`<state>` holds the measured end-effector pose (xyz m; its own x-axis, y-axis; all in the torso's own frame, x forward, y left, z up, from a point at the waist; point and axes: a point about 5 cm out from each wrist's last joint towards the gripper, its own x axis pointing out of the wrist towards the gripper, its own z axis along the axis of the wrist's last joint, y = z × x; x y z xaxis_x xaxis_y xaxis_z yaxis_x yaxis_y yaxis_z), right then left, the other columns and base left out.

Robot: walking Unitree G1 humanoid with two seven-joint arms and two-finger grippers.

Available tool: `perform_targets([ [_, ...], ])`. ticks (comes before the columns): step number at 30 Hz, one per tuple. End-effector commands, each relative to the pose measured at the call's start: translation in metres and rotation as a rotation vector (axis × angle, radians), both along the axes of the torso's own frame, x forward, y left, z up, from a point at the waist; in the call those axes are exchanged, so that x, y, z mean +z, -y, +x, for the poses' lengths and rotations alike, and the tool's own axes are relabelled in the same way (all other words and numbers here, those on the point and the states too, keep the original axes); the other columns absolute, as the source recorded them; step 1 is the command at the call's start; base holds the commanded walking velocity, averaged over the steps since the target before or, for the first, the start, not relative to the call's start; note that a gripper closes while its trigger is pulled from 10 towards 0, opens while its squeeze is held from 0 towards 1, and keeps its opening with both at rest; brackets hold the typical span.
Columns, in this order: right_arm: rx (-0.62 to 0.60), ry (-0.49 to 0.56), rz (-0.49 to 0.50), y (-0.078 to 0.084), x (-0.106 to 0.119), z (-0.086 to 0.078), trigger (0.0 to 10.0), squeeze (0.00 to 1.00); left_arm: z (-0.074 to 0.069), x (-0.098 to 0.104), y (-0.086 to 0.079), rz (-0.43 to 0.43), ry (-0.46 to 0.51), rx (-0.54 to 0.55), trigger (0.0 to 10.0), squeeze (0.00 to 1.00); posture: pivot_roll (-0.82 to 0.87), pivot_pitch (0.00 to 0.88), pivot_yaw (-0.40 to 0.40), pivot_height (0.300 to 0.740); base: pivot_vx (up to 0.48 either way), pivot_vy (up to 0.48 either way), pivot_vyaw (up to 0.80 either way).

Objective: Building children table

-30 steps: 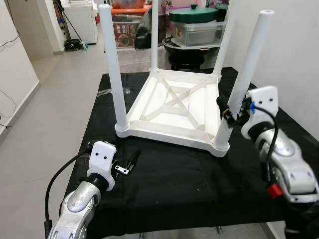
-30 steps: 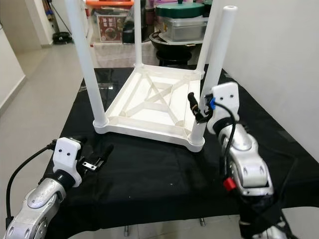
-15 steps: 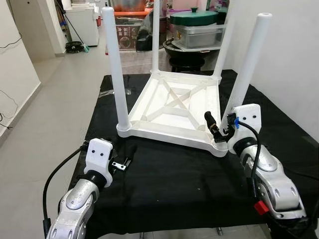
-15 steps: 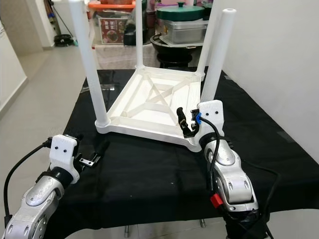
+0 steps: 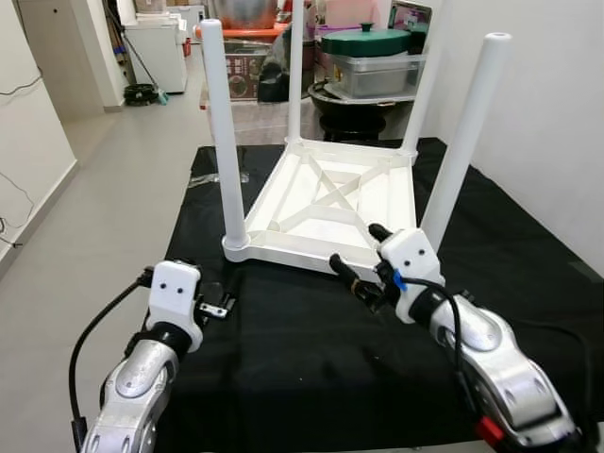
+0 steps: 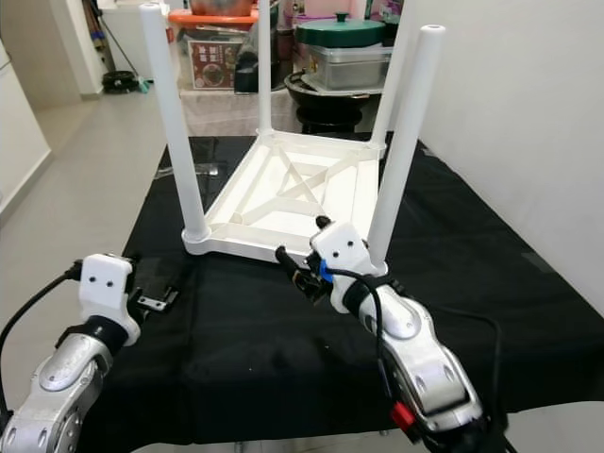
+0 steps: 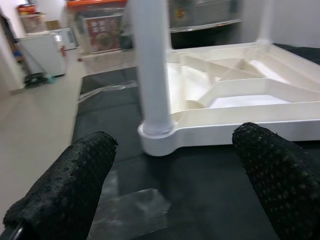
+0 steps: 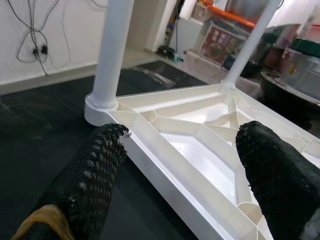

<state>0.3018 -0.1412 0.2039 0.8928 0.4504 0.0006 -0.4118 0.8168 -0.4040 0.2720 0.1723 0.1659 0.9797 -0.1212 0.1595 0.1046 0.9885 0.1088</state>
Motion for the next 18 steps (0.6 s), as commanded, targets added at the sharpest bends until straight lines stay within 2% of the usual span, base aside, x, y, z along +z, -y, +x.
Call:
perform_targets([
  [1, -0.028, -0.037, -0.048, -0.004, -0.006, 0.009, 10.0, 0.00, 0.001, -0.003, -0.008, 0.007, -0.017, 0.057, 10.0, 0.00, 0.05, 0.000, -0.053, 0.740, 0.000, 0.000, 0.00],
  [3, -0.028, -0.037, -0.048, -0.004, -0.006, 0.009, 10.0, 0.00, 0.001, -0.003, -0.008, 0.007, -0.017, 0.057, 10.0, 0.00, 0.05, 0.000, -0.053, 0.740, 0.000, 0.000, 0.00],
  [4, -0.077, -0.075, -0.102, -0.009, -0.012, 0.022, 10.0, 0.00, 0.002, -0.004, -0.014, 0.013, -0.022, 0.112, 10.0, 0.00, 0.05, 0.000, -0.056, 0.740, 0.000, 0.000, 0.00],
  [7, -0.113, -0.079, -0.121, -0.012, -0.011, 0.030, 10.0, 0.00, 0.002, -0.005, -0.017, 0.014, -0.027, 0.134, 10.0, 0.00, 0.06, 0.000, -0.055, 0.740, 0.000, 0.000, 0.00],
  [8, -0.134, -0.057, -0.164, -0.014, -0.011, 0.034, 10.0, 0.00, 0.001, -0.005, -0.017, 0.013, -0.028, 0.133, 10.0, 0.00, 0.06, 0.000, -0.060, 0.740, 0.000, 0.000, 0.00],
  [12, -0.154, -0.050, -0.167, -0.016, -0.011, 0.039, 10.0, 0.00, 0.001, -0.005, -0.016, 0.011, -0.027, 0.130, 10.0, 0.00, 0.06, 0.000, -0.060, 0.740, 0.000, 0.000, 0.00],
  [13, -0.135, -0.004, -0.142, -0.022, -0.008, 0.043, 10.0, 0.00, 0.000, -0.004, -0.015, -0.001, -0.017, 0.121, 10.0, 0.00, 0.07, 0.000, -0.061, 0.740, 0.000, 0.000, 0.00],
  [18, -0.107, 0.014, -0.072, -0.031, -0.005, 0.046, 10.0, 0.00, -0.002, -0.001, -0.011, -0.010, -0.004, 0.098, 10.0, 0.00, 0.07, 0.000, -0.064, 0.740, 0.000, 0.000, 0.00],
])
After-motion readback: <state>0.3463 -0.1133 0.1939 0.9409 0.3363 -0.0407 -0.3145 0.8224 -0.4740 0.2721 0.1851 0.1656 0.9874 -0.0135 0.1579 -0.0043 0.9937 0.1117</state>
